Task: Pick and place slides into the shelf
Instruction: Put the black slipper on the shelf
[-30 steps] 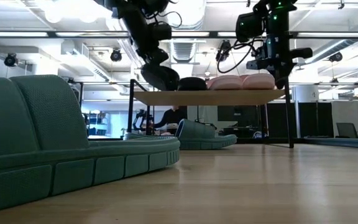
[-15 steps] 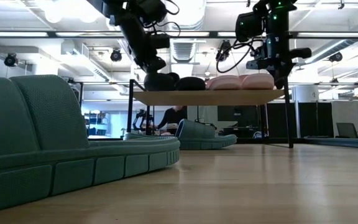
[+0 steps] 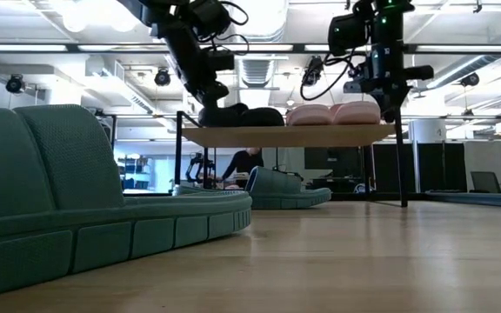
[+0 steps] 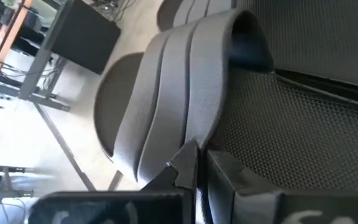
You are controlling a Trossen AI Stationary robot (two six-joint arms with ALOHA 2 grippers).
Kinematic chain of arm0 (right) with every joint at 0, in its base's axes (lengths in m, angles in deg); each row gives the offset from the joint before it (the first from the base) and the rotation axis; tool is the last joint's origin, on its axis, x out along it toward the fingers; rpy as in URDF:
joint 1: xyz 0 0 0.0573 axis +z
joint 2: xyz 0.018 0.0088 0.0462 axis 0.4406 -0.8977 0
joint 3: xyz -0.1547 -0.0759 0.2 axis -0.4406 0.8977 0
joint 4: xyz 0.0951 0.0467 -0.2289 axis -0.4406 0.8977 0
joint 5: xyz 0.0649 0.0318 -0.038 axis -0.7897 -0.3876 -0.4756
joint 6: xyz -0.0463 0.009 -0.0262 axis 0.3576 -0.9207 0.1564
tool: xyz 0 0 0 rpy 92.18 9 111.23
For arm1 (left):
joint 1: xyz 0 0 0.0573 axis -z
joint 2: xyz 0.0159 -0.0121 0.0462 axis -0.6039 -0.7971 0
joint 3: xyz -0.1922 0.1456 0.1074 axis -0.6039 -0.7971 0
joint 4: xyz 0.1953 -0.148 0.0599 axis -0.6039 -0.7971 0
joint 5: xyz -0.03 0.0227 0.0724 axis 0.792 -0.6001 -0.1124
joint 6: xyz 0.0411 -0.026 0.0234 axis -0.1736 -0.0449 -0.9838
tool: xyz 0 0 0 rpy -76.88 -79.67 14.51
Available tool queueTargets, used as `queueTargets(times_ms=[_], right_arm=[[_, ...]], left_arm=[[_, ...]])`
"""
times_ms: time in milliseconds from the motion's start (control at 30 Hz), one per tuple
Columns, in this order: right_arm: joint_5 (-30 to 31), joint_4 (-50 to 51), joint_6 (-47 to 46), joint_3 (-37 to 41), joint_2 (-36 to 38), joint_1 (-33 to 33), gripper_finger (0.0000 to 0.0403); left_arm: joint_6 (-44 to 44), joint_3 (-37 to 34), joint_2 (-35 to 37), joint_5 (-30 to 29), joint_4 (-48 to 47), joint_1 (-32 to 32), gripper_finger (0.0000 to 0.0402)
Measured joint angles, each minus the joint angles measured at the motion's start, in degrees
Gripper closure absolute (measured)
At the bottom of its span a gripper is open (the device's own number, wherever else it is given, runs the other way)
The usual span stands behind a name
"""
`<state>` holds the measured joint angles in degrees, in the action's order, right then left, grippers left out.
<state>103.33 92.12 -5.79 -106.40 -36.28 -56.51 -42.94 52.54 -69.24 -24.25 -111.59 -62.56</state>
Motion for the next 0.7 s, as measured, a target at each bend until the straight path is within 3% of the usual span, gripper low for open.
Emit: queueTargets(times_ms=[233, 700], right_arm=[[1.1, 0.6, 0.0, -1.8, 0.5, 0.3, 0.0394], [1.6, 0.8, -0.2, -1.9, 0.5, 0.2, 0.0394]], left_arm=[[0.6, -0.3, 0.3, 0.3, -0.5, 0.4, 0.0380], [1.9, -0.5, 5.3, 3.7, -4.5, 1.1, 0.0200]])
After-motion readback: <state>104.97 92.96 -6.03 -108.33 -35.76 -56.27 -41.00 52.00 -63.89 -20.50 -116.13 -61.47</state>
